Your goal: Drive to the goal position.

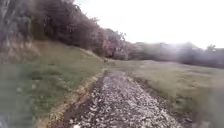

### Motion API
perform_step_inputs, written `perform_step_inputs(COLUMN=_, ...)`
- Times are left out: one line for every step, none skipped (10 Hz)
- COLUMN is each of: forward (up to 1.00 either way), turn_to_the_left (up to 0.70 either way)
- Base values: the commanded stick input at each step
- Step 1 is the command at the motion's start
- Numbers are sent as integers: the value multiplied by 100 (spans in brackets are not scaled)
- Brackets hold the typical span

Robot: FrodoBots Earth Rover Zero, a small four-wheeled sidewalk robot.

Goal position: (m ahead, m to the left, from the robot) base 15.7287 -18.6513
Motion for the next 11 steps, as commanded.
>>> perform_step_inputs(forward=85, turn_to_the_left=0)
perform_step_inputs(forward=85, turn_to_the_left=0)
perform_step_inputs(forward=85, turn_to_the_left=0)
perform_step_inputs(forward=85, turn_to_the_left=0)
perform_step_inputs(forward=85, turn_to_the_left=0)
perform_step_inputs(forward=85, turn_to_the_left=-2)
perform_step_inputs(forward=85, turn_to_the_left=-13)
perform_step_inputs(forward=85, turn_to_the_left=-22)
perform_step_inputs(forward=85, turn_to_the_left=-27)
perform_step_inputs(forward=85, turn_to_the_left=-28)
perform_step_inputs(forward=85, turn_to_the_left=-28)
